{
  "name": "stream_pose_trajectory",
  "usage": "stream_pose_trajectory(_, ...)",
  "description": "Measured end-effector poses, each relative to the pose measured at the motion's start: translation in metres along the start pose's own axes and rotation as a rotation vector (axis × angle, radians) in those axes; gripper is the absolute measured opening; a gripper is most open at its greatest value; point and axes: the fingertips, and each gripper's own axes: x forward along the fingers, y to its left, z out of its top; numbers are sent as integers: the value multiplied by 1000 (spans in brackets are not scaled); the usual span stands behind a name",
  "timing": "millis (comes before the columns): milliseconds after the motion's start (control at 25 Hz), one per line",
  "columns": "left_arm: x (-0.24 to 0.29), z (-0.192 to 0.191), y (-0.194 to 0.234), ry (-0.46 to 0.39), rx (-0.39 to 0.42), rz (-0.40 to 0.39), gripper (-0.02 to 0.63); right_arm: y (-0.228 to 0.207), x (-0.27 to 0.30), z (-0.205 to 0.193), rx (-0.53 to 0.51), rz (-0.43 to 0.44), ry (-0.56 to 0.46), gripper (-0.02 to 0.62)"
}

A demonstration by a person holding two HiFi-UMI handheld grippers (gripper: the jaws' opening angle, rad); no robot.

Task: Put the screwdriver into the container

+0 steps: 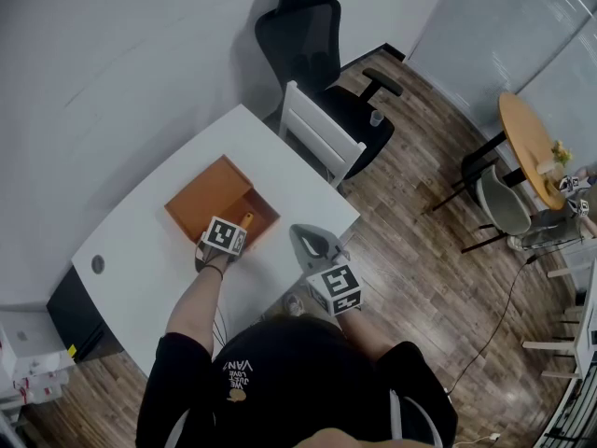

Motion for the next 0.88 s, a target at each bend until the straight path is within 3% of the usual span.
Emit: stream_pose_trajectory(880, -38, 26, -3, -194, 21, 23, 84, 16, 5, 10, -19, 34, -21, 12)
